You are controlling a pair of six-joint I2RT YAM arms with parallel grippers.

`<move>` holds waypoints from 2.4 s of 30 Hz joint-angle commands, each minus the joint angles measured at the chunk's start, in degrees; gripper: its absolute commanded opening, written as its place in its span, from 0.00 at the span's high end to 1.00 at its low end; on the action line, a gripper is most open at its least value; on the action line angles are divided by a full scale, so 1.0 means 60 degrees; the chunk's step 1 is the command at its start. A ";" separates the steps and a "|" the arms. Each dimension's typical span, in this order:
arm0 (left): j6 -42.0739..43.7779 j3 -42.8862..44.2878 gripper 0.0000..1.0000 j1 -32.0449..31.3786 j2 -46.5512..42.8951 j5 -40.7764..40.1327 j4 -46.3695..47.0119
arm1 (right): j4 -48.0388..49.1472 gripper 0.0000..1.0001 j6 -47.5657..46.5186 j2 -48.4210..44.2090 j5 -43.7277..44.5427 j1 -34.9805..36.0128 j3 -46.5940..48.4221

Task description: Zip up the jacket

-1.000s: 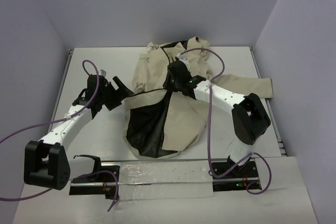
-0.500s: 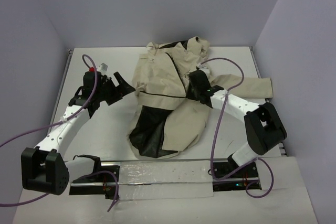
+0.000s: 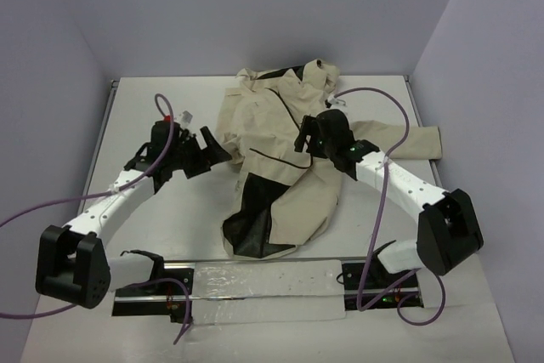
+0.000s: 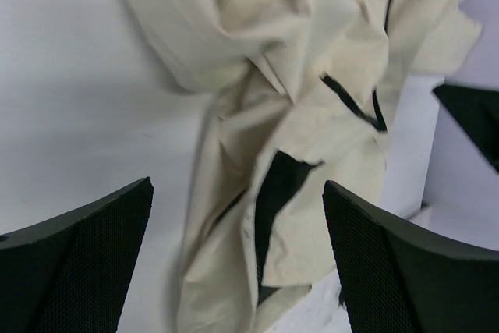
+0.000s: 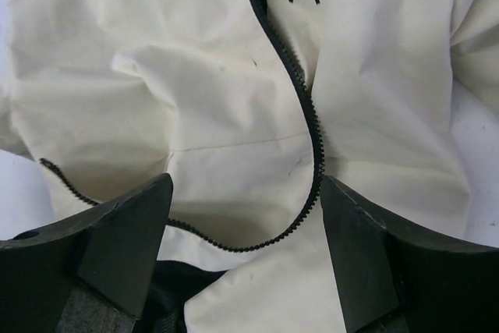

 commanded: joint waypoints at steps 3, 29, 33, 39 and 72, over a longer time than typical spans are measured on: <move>-0.0139 0.0408 0.04 -0.1748 0.1281 -0.0246 0.0943 | -0.0399 0.15 -0.0121 -0.0897 0.0060 0.0108 0.0474; 0.0254 0.1814 1.00 -0.2393 0.1959 -0.1353 0.0422 | -0.1726 0.10 -0.0519 -0.2878 0.0401 0.0356 -0.1297; 0.0084 0.2148 1.00 -0.1918 0.0495 -0.2337 -0.0054 | -0.1960 0.10 -0.0474 -0.2687 0.0780 0.1392 -0.1123; -0.0318 0.2262 1.00 -0.0540 -0.1297 -0.3477 -0.0672 | -0.2283 0.11 -0.0132 -0.1344 0.1602 0.3807 -0.0639; -0.0523 0.1954 1.00 -0.0496 -0.1422 -0.3782 -0.0890 | -0.2141 1.00 0.0514 0.0001 0.3316 0.5380 -0.0440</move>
